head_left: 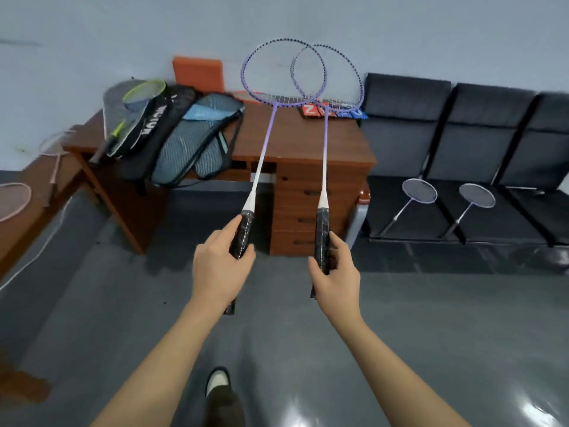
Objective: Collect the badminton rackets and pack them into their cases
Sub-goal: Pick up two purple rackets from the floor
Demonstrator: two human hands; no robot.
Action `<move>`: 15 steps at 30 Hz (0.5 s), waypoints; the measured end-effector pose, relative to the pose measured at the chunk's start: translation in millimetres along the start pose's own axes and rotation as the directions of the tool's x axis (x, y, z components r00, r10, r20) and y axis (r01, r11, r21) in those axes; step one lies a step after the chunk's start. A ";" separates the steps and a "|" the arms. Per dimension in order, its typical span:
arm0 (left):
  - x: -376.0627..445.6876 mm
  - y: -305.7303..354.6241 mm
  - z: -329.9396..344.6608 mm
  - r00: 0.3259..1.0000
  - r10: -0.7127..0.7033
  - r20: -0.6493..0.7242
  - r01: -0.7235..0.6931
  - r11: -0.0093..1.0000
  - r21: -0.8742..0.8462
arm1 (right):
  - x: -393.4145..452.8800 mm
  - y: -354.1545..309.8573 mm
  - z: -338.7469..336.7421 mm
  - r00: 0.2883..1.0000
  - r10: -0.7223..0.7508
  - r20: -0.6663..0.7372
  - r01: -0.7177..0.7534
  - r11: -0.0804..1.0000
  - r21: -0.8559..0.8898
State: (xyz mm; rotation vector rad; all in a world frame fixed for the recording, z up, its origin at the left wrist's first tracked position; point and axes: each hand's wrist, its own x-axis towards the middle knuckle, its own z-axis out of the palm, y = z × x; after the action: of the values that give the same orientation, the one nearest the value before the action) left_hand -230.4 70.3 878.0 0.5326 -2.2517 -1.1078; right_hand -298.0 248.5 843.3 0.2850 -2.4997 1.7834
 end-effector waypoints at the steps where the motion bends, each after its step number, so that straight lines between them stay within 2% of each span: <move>1: 19.2 -5.0 2.4 1.000 0.004 -0.010 -0.004 1.000 0.000 | 18.4 -2.3 9.1 1.000 -0.011 0.009 0.011 1.000 0.002; 8: 183.0 -43.6 20.6 0.999 0.035 -0.007 -0.035 0.999 0.018 | 164.9 -29.1 84.5 0.998 -0.055 0.037 0.057 0.997 -0.044; 15: 317.6 -74.5 48.9 0.999 0.010 0.041 -0.011 1.000 0.018 | 278.1 -33.6 134.5 0.998 -0.028 0.049 0.032 0.995 -0.092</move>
State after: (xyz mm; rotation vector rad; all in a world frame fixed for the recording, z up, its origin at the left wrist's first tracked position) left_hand -495.5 -125.4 893.0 0.5092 -2.2995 -1.1028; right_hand -556.7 78.9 872.9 0.3618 -2.5870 1.6631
